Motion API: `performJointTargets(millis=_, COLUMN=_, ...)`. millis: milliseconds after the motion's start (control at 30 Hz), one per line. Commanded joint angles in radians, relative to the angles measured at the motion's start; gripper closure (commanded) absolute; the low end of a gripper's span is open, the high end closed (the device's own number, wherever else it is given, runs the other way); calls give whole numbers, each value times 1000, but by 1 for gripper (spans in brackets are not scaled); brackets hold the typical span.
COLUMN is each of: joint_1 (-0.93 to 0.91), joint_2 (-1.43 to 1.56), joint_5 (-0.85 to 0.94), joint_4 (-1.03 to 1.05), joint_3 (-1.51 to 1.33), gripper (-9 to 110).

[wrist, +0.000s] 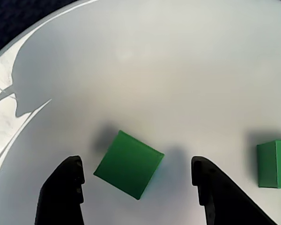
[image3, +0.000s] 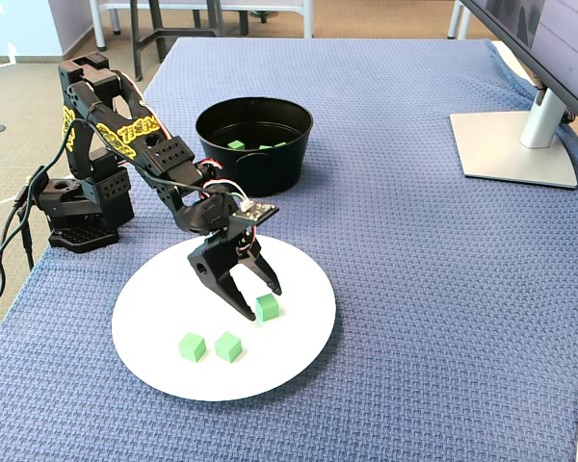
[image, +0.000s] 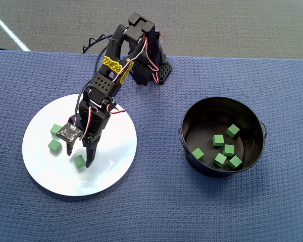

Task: Pick up the green cubes from the white plate and place them in the black recipient

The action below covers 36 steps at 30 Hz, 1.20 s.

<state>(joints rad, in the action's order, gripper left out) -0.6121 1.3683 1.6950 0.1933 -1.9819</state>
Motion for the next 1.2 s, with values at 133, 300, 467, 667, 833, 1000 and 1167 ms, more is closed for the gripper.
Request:
performJointTargets(millis=133, joint_1=3, joint_2=-2, joint_5=-3, joint_4=-32, joint_3=57, gripper=81)
performJointTargets(millis=300, joint_1=6, joint_2=-9, joint_5=-6, joint_4=-26, joint_3=69, gripper=90)
performJointTargets(millis=467, joint_1=5, joint_2=-21, joint_5=-5, joint_4=-26, joint_3=71, gripper=96)
performJointTargets(millis=667, joint_1=5, joint_2=-25, joint_5=-14, joint_4=-26, joint_3=77, gripper=101)
performJointTargets(millis=833, joint_1=11, joint_2=2, joint_5=-58, joint_4=-8, joint_3=77, gripper=101)
performJointTargets(millis=1000, joint_1=44, joint_2=172, joint_5=-132, joint_4=161, joint_3=84, gripper=101)
performJointTargets(millis=1167, joint_1=91, joint_2=376, joint_5=-166, joint_4=298, joint_3=69, gripper=101)
